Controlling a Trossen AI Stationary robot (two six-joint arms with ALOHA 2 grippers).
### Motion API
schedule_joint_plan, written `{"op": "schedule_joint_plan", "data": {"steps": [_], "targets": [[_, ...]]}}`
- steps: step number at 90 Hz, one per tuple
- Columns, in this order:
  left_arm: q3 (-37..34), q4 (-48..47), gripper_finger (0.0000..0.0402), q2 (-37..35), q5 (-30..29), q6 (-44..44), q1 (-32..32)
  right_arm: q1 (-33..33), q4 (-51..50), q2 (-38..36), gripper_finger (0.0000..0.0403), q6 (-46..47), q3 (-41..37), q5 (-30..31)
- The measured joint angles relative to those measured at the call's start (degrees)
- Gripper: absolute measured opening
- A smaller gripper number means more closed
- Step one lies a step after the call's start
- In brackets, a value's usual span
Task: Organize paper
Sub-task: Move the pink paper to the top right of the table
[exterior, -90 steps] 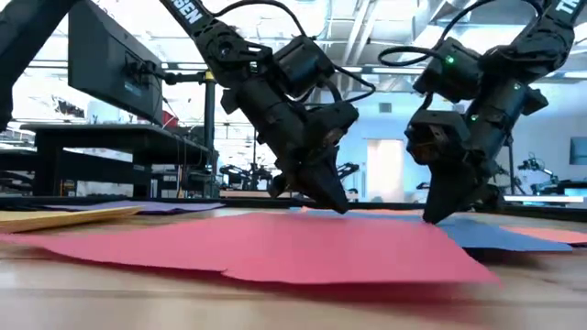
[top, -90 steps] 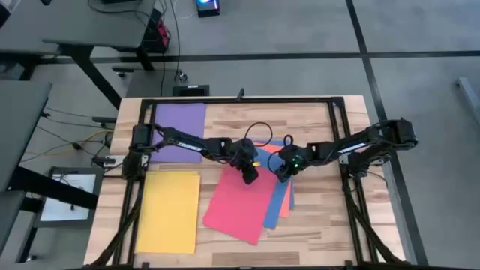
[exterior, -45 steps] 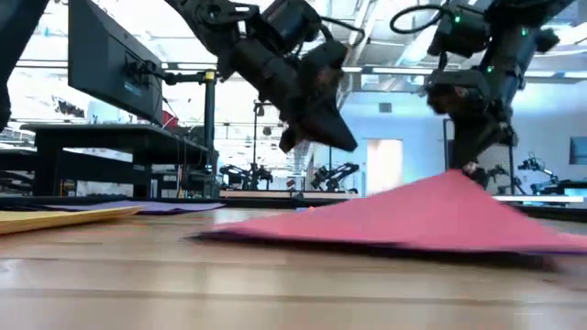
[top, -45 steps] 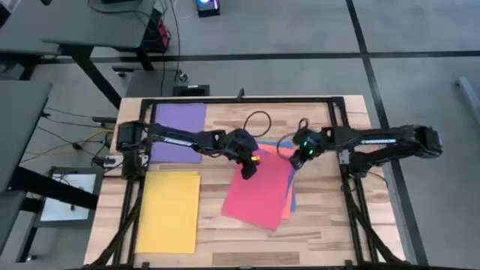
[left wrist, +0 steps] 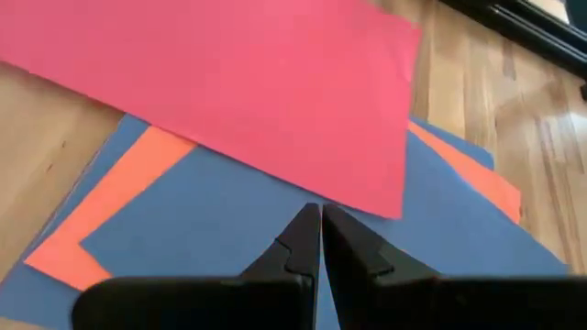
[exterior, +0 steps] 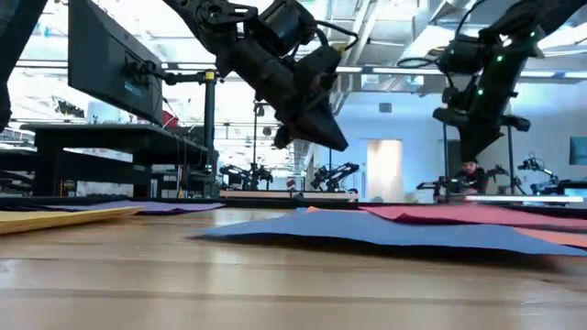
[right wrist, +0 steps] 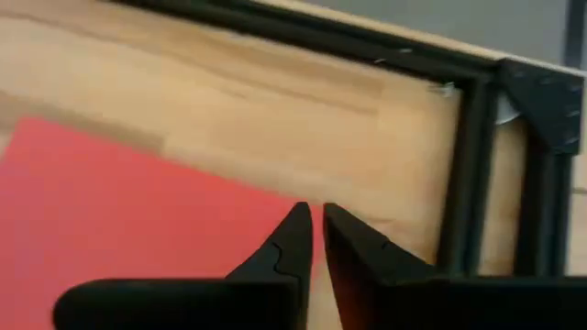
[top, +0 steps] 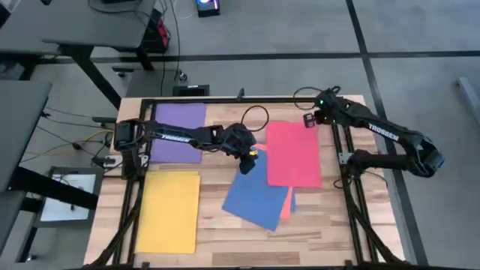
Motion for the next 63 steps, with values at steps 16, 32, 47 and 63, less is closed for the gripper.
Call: {"op": "schedule_joint_plan", "data": {"steps": [16, 32, 47, 63], "targets": [[0.00, -1.46, 0.0000, 0.00, 0.03, -0.17, 0.01, -1.64, -2.89, -0.40, 0.0082, 3.01, 4.26, -12.62], [-0.02, -1.89, 0.0000, 0.00, 0.09, -1.21, 0.50, 6.37, -0.40, 0.12, 0.0091, 9.37, 1.14, -25.29], [-0.13, -0.49, 0.0000, 4.03, -0.20, -3.28, -0.21, 11.77, 8.64, 6.48, 0.0069, 14.54, -6.49, -24.78], [0.02, 3.14, 0.0000, 8.23, 0.14, -6.01, -1.60, 15.19, 17.35, 13.22, 0.0018, 16.17, -9.25, -24.60]]}}
